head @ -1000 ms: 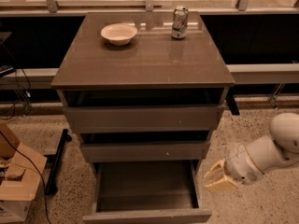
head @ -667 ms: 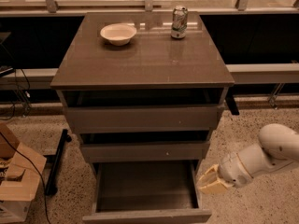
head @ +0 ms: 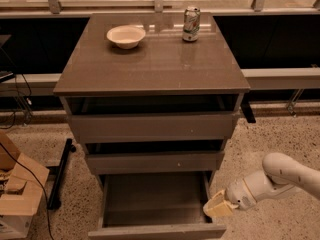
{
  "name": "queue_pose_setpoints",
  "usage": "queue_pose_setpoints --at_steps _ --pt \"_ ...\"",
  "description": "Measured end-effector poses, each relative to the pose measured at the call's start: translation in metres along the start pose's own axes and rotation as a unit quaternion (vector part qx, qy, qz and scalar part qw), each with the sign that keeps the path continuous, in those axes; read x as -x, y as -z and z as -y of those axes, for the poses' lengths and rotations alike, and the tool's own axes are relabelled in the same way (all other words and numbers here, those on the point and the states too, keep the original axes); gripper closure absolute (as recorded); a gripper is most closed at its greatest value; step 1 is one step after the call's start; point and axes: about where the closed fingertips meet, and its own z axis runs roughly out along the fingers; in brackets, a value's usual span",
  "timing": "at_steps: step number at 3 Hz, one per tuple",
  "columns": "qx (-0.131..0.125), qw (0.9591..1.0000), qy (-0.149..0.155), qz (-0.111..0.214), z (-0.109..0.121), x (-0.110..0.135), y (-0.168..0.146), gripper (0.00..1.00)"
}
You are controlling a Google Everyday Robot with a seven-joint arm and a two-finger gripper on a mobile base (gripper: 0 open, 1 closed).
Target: Close bottom drawer
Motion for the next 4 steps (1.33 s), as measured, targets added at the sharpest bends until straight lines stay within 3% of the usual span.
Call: queue_pose_setpoints --at_steps 1,2,3,4 --pt "-0.025 0.9994 -0.019 -0.016 0.004 -0.001 -0.007 1.0" --pt "-0.062 0.9976 -0.027 -0.013 0.026 -0.014 -0.026 1.0" --pt "-0.073 0.9963 -0.044 -0.002 0.048 -0.04 -0.044 1.0" --pt "-0.068 0.9953 -0.067 0.013 0.064 -0.074 -0.058 1.0"
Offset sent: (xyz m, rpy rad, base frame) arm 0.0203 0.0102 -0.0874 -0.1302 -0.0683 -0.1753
